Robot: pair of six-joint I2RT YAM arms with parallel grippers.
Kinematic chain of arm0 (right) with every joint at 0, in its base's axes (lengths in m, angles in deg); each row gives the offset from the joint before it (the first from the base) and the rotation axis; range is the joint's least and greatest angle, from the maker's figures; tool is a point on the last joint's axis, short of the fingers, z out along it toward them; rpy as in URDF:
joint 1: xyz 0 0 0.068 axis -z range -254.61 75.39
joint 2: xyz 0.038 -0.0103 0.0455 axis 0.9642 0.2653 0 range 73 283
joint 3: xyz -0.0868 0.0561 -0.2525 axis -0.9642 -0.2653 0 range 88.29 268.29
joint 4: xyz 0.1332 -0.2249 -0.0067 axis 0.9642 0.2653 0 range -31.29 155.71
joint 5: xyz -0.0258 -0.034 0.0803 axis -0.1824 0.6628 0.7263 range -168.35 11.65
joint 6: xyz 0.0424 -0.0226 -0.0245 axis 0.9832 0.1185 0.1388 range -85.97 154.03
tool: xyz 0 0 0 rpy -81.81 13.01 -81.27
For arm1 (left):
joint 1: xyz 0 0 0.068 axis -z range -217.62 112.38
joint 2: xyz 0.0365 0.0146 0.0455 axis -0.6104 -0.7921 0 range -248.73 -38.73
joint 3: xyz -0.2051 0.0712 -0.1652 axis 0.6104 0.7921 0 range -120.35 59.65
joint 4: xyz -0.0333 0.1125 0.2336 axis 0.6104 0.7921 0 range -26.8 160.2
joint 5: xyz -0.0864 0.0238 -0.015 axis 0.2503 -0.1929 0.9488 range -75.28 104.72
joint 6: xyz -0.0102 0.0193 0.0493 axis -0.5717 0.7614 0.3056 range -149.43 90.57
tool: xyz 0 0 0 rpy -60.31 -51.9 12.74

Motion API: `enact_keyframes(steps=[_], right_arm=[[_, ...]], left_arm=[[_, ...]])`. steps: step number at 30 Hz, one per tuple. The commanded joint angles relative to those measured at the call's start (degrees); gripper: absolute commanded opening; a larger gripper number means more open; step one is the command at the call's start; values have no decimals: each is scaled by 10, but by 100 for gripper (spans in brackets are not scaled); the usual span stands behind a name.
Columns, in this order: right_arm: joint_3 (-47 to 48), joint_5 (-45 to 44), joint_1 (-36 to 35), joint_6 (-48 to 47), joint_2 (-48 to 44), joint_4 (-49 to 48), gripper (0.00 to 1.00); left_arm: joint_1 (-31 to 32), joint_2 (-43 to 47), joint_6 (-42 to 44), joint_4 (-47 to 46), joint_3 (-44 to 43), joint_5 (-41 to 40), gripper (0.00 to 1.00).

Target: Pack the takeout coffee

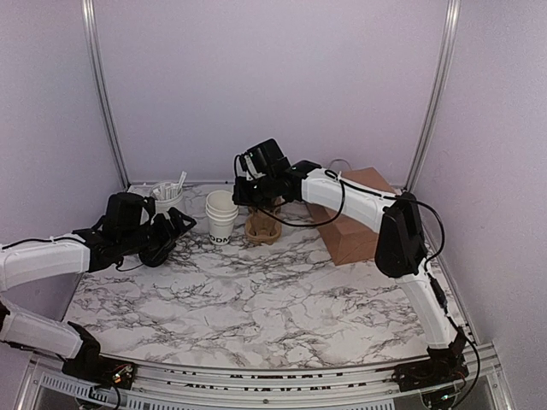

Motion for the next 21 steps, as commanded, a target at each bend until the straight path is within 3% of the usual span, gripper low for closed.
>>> enact_keyframes(steps=[1,21], right_arm=[[2,-13,-6,-10,-35,9,0],[-6,-13,-13,-13,-42,25,0]], left_arm=[[15,-63,-31,-78,-33,2,99],[18,-208,-53,-139,-106,-24,99]])
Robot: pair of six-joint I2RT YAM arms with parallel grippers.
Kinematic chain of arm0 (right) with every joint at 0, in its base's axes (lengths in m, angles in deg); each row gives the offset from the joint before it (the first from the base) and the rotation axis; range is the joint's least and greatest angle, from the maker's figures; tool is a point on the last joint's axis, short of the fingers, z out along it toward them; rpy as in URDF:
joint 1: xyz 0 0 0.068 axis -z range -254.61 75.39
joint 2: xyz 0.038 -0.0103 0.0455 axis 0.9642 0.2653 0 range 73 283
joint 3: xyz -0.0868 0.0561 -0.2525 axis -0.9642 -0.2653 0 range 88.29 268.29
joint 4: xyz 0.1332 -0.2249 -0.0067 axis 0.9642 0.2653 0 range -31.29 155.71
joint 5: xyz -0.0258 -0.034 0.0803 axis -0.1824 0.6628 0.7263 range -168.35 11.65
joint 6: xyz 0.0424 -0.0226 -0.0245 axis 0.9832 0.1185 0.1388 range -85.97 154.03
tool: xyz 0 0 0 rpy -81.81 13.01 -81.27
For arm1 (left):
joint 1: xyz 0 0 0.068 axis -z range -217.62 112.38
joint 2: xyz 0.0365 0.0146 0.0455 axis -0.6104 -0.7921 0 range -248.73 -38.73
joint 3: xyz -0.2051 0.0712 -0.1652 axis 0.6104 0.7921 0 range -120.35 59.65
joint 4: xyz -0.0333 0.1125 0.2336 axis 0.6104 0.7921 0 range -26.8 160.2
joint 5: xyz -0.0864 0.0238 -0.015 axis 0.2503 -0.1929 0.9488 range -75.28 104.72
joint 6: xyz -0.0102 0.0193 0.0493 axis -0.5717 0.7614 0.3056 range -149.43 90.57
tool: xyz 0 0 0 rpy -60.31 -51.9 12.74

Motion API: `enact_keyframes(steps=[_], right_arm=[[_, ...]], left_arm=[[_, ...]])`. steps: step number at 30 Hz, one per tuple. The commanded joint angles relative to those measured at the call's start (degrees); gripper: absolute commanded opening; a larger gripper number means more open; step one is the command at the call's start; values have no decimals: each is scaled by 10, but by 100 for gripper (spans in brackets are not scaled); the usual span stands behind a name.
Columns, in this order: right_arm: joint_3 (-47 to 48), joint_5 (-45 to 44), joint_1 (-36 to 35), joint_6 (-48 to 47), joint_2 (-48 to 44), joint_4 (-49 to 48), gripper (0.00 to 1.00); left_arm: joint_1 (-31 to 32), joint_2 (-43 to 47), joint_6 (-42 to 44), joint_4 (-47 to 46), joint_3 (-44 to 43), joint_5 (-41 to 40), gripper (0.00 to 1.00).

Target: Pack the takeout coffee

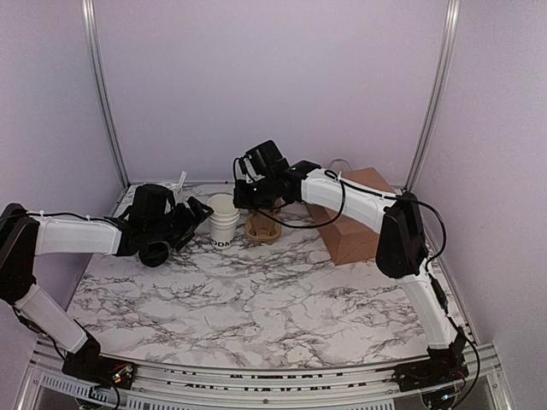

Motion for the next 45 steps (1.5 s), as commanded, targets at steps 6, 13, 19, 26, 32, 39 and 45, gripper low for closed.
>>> enact_keyframes(steps=[6,13,19,26,32,39,45], right_arm=[[2,-8,-9,-3,-31,3,0],[2,-12,-9,0,-23,5,0],[-7,-14,-9,3,-26,4,0],[-11,-14,-9,5,-30,3,0],[-10,-12,-9,6,-30,1,0],[-14,-11,-9,6,-34,0,0],[-17,-8,-12,4,-38,-3,0]], left_arm=[[1,-17,-5,-30,-14,-3,99],[2,17,-4,-39,11,0,99],[1,28,-14,-39,36,-8,99],[1,2,-20,-48,30,3,94],[2,-11,-24,-49,21,5,92],[1,-28,-27,-50,14,6,91],[2,-42,-27,-52,4,9,91]])
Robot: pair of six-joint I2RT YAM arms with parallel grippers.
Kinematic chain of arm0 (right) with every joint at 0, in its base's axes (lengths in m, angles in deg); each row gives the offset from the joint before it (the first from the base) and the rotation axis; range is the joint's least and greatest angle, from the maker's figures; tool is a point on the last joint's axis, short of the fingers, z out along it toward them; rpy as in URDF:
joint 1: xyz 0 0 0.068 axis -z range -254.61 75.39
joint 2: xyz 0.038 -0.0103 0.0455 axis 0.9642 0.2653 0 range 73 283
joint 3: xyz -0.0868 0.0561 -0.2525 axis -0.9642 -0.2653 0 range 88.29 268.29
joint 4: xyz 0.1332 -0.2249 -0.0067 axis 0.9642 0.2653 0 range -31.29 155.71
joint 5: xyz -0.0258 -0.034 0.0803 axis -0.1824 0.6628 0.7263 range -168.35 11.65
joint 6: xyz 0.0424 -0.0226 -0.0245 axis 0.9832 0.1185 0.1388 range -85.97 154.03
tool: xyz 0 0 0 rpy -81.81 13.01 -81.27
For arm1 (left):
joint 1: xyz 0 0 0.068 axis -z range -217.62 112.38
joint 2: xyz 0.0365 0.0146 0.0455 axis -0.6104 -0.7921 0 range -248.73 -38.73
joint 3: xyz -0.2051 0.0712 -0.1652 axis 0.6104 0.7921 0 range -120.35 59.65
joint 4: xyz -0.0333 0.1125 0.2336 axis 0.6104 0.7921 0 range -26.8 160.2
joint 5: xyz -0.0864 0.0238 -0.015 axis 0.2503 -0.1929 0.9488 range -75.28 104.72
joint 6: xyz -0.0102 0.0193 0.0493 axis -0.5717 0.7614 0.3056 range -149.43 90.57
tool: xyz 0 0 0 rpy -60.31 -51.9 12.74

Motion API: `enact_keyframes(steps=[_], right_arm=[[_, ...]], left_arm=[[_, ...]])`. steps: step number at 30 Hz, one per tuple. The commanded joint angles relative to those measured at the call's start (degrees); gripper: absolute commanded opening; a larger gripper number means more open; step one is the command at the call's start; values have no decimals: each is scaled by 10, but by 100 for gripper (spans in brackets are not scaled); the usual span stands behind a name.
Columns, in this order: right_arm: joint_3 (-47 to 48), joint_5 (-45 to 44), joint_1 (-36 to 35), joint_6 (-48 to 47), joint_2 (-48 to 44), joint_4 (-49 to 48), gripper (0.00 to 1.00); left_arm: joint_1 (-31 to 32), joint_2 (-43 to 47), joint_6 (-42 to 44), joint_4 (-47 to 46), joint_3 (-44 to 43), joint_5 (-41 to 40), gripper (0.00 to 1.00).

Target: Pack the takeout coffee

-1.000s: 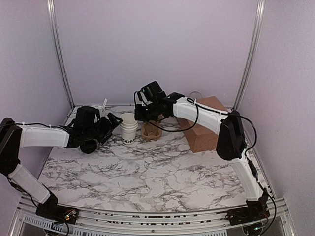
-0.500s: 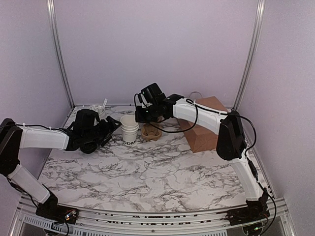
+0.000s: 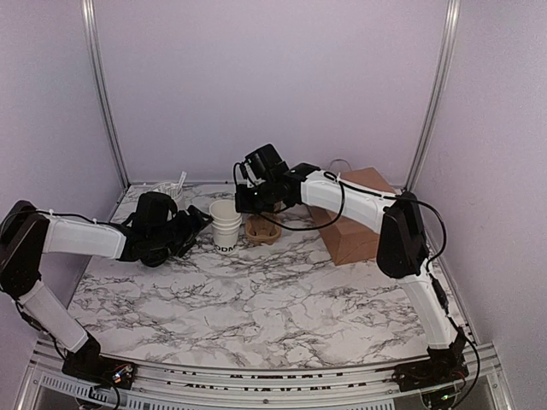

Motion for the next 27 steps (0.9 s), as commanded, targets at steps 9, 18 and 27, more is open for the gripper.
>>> enact_keyframes(steps=[9,18,27], right_arm=[[-2,3,-12,0,-48,-17,0],[1,8,-12,-1,-55,-21,0],[1,12,-12,-1,-60,-25,0]], left_arm=[[2,-19,-6,-17,-6,3,90],[3,-29,-12,-7,6,3,90],[5,-30,-9,5,9,-2,90]])
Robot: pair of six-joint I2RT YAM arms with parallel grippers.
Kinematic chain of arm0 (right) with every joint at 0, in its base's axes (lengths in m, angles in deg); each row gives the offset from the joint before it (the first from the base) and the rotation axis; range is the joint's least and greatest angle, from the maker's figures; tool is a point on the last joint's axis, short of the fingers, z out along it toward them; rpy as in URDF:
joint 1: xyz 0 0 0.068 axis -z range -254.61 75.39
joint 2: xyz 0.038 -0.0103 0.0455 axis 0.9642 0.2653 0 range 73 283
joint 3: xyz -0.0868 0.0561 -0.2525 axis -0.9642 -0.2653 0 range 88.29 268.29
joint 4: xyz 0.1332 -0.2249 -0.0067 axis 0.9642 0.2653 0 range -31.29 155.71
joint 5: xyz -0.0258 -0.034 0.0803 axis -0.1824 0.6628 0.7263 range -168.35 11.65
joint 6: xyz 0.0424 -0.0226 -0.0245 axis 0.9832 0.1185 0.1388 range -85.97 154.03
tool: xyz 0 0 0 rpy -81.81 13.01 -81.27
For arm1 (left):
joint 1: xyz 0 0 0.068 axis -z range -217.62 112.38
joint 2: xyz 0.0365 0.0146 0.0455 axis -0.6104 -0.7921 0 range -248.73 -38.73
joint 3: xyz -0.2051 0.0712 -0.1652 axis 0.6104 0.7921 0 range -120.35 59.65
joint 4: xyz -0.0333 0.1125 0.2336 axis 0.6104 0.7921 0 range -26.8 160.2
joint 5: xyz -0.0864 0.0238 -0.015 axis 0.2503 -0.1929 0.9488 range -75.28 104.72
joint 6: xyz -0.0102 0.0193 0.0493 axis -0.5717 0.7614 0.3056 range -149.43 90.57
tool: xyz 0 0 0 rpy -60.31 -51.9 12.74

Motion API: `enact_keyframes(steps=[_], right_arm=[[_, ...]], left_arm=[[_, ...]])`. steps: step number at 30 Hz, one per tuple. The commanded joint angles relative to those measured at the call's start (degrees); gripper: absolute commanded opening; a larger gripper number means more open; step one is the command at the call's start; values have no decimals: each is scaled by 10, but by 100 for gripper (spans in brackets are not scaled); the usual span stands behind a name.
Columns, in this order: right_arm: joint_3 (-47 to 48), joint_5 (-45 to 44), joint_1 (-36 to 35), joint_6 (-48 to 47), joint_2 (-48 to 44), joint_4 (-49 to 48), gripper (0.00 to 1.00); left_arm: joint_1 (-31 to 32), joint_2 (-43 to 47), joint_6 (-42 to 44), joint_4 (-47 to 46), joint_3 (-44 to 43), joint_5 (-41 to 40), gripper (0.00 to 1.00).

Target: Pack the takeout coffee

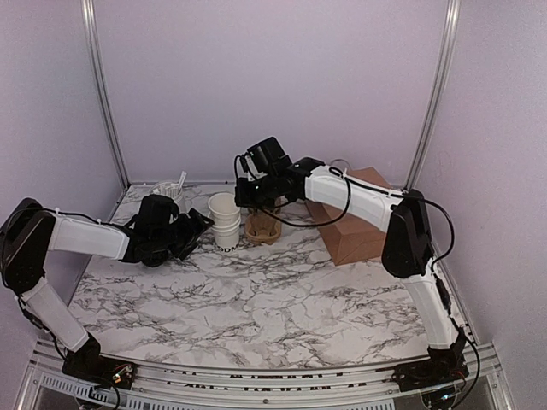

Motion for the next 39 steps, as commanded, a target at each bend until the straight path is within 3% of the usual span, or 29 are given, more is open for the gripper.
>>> enact_keyframes(steps=[1,25,33,39], right_arm=[[7,9,-9,-1,-34,-23,0],[11,-29,-9,-34,-99,-3,0],[-72,-41,-9,-53,-176,-15,0],[-220,-45,-9,-70,-279,-49,0]], left_arm=[[4,-6,6,14,8,-4,90],[5,27,44,53,-59,2,92],[5,70,69,67,-59,4,95],[9,119,102,91,-54,11,99]])
